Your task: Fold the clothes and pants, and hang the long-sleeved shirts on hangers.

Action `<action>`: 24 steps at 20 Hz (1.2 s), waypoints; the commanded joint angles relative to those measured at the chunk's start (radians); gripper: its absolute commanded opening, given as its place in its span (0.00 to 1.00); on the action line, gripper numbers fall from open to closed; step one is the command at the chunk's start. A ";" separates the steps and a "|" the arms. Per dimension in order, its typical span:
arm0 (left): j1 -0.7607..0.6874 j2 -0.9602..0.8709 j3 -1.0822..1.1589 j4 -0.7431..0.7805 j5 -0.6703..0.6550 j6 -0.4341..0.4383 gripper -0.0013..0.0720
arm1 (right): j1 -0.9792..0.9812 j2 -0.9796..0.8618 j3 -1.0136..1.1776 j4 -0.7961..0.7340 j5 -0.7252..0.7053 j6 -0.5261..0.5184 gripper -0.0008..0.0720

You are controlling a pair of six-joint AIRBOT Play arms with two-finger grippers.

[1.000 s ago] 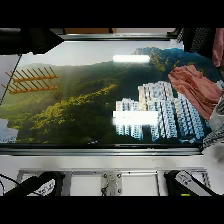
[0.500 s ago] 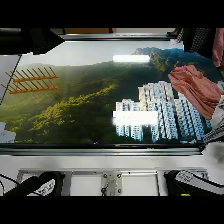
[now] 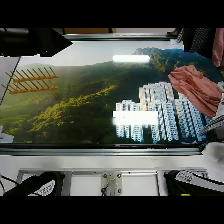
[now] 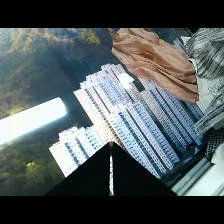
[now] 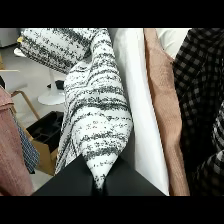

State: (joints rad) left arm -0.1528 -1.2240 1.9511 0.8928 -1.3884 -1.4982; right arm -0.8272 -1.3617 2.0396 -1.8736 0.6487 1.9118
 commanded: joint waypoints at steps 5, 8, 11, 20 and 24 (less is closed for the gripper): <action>-0.052 -0.001 0.000 0.006 0.001 -0.001 0.03 | 0.002 0.064 0.000 0.010 0.008 -0.004 0.82; -0.052 -0.003 -0.001 0.006 0.004 -0.001 0.03 | 0.023 0.141 -0.002 0.122 0.003 -0.005 0.82; -0.052 -0.020 -0.002 0.006 -0.001 -0.001 0.03 | 0.060 0.195 -0.033 0.498 0.008 -0.238 0.82; -0.063 -0.115 -0.003 0.089 -0.050 0.010 0.03 | 0.389 0.135 -0.089 1.487 0.763 -1.036 0.81; -0.159 -0.076 -0.113 0.296 -0.008 0.010 0.03 | 0.748 0.141 -0.328 1.260 0.893 -0.922 0.81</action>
State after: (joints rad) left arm -0.2604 -1.3212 1.9106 1.0584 -1.4273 -1.4902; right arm -0.3004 -1.2201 1.8484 -0.5293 1.3880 0.9680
